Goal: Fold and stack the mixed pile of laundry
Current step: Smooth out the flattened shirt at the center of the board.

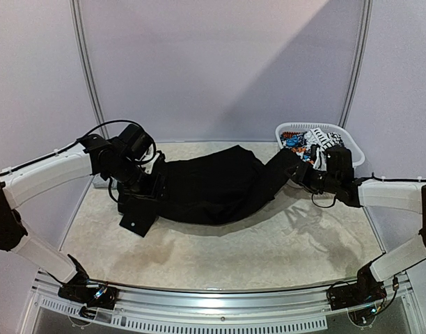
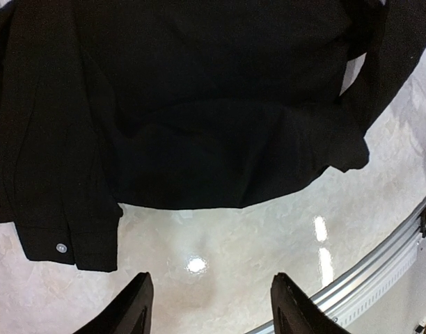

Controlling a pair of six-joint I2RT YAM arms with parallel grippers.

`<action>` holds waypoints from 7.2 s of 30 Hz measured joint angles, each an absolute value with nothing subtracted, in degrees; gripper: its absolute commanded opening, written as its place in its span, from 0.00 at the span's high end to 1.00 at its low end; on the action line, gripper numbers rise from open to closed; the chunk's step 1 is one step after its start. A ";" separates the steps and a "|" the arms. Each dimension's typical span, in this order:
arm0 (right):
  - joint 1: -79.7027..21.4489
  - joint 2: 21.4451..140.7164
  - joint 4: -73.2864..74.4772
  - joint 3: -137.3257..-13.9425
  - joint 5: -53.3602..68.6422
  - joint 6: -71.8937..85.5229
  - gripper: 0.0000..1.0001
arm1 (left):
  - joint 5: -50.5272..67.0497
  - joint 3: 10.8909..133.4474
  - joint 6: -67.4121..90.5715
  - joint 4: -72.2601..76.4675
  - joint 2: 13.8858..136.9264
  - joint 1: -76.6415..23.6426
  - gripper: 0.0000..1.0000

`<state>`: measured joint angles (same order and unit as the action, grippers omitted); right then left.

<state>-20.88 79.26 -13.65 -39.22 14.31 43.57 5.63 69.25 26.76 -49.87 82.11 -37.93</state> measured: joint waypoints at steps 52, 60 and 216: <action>-21.41 94.32 1.43 -57.43 23.57 42.63 0.98 | 11.09 107.48 16.08 -55.59 128.64 -39.33 0.42; -30.37 88.03 30.94 -74.41 20.93 31.24 0.97 | 9.78 121.86 16.08 -59.59 139.61 -38.98 0.42; -31.70 103.44 46.59 -79.02 6.39 24.49 0.38 | 10.46 65.01 40.73 -33.41 105.89 -39.70 1.00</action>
